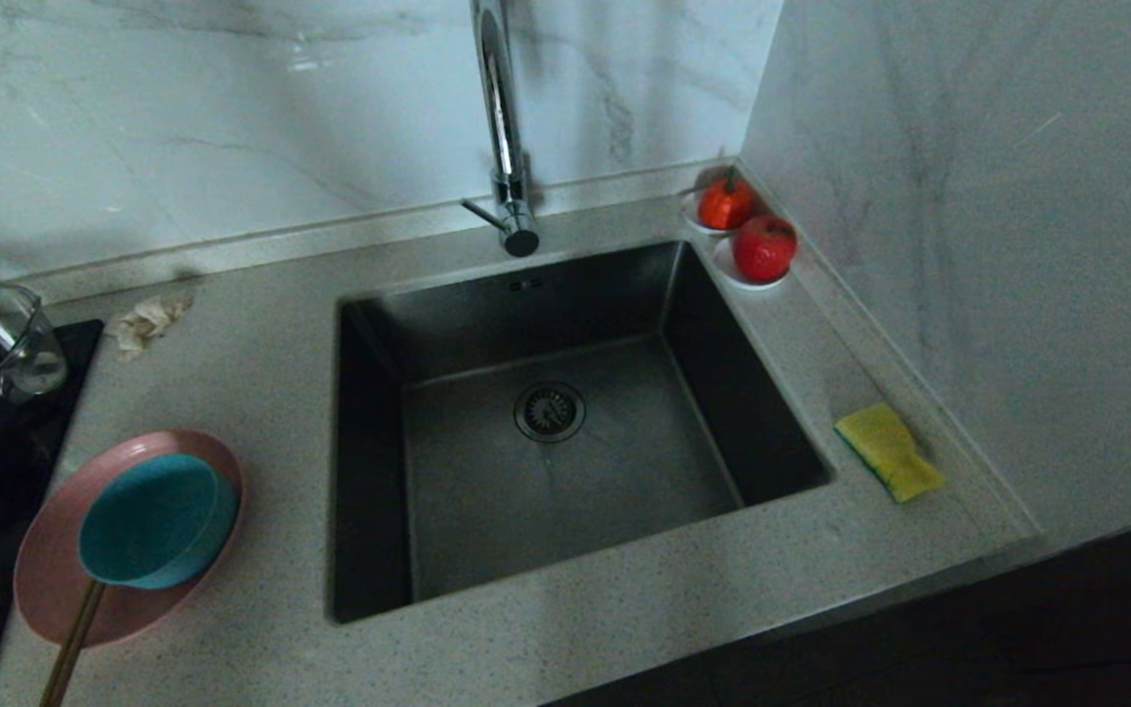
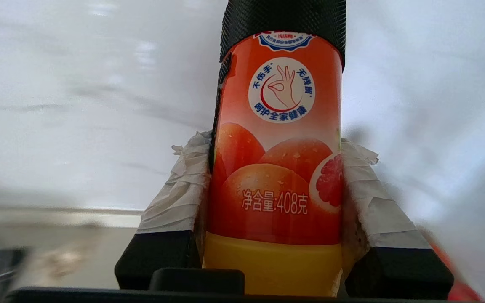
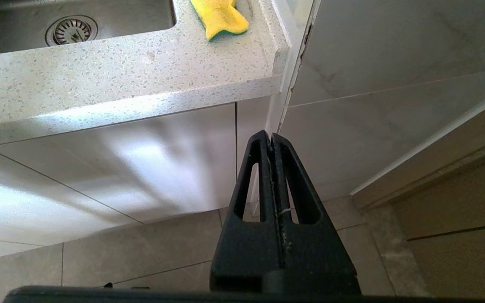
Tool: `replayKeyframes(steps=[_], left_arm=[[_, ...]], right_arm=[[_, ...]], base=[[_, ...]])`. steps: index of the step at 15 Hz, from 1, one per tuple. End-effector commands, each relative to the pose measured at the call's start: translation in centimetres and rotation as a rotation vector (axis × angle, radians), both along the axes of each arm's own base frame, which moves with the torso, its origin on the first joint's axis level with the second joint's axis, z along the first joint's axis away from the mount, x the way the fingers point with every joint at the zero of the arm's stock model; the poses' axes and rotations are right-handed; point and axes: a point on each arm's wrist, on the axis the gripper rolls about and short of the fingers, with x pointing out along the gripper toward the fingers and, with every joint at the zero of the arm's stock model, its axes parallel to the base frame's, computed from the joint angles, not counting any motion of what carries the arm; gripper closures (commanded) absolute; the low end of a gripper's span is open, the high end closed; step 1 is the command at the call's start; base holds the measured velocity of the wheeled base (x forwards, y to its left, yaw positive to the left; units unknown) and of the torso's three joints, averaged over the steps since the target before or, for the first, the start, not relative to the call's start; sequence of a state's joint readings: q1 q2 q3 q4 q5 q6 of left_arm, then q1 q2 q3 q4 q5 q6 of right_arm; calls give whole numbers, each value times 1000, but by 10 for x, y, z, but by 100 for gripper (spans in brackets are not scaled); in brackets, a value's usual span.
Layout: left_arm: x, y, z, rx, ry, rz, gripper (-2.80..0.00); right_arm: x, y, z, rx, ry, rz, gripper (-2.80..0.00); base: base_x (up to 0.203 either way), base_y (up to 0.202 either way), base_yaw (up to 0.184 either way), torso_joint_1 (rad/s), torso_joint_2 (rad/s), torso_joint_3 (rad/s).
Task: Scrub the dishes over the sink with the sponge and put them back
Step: Place the dish soap on the table
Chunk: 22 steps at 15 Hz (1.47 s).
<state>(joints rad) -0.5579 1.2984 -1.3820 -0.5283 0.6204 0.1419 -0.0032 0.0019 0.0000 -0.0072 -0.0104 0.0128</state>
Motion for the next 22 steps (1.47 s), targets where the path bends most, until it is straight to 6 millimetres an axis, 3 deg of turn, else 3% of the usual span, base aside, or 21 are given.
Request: replayKeyframes(steps=[1,6,12,15,22], left_arm=[[9,14,-9,-25,23,97,0],[61,27,-34,-58,109,231,0],[96,53,-50,-86,160,375,0],[119,66,-72,-119,216,413,0],[144,71,-81,-82,218,316,0]], right_arm=[[0,0,0,0,-1,0,0],[0,0,0,0,-1,0,0],[0,0,0,0,-1,0,0],[0,0,0,-1,-1,1,0],[0,0,0,0,-1,0,0]], base=[[0,0,0,0,0,0],[0,0,0,0,0,0],[0,0,0,0,0,0],[0,0,0,0,0,0],[0,0,0,0,0,0]])
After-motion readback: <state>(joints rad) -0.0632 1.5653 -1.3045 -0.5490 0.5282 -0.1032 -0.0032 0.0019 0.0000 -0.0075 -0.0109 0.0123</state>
